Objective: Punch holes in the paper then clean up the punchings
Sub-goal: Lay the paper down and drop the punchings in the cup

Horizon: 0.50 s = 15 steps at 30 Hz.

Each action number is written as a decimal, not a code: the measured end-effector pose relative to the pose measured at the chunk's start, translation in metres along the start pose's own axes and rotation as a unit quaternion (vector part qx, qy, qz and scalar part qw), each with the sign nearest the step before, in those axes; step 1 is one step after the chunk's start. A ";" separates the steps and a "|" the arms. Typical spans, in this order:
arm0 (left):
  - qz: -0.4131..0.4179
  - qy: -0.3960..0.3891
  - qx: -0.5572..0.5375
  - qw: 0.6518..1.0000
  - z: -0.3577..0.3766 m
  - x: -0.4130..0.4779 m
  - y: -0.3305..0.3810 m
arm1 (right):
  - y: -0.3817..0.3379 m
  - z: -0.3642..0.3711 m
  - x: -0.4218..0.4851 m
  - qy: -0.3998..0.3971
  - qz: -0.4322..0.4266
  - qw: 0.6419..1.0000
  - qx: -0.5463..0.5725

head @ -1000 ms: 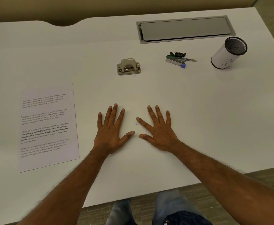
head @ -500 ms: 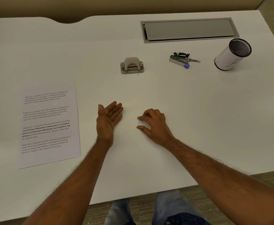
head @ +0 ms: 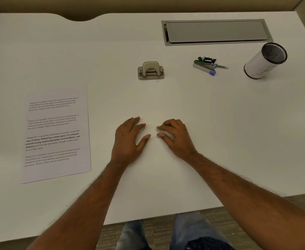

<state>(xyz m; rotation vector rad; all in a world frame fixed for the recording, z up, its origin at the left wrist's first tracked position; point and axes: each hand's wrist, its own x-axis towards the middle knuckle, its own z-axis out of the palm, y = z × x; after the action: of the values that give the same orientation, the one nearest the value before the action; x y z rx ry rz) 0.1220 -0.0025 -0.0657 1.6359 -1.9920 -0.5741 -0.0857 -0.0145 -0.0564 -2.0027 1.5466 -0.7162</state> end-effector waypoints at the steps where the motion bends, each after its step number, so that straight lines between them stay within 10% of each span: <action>1: 0.006 -0.003 0.019 1.000 0.002 0.000 0.001 | 0.002 -0.004 -0.001 0.000 0.001 1.000 -0.003; 15: 0.018 -0.012 0.033 0.999 0.017 0.012 0.013 | 0.007 -0.014 0.010 -0.065 -0.022 0.997 -0.039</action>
<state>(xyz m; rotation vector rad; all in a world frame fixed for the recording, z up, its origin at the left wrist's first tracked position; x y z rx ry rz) 0.0997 -0.0113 -0.0700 1.6354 -2.0735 -0.5225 -0.0980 -0.0263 -0.0494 -2.1028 1.4791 -0.5389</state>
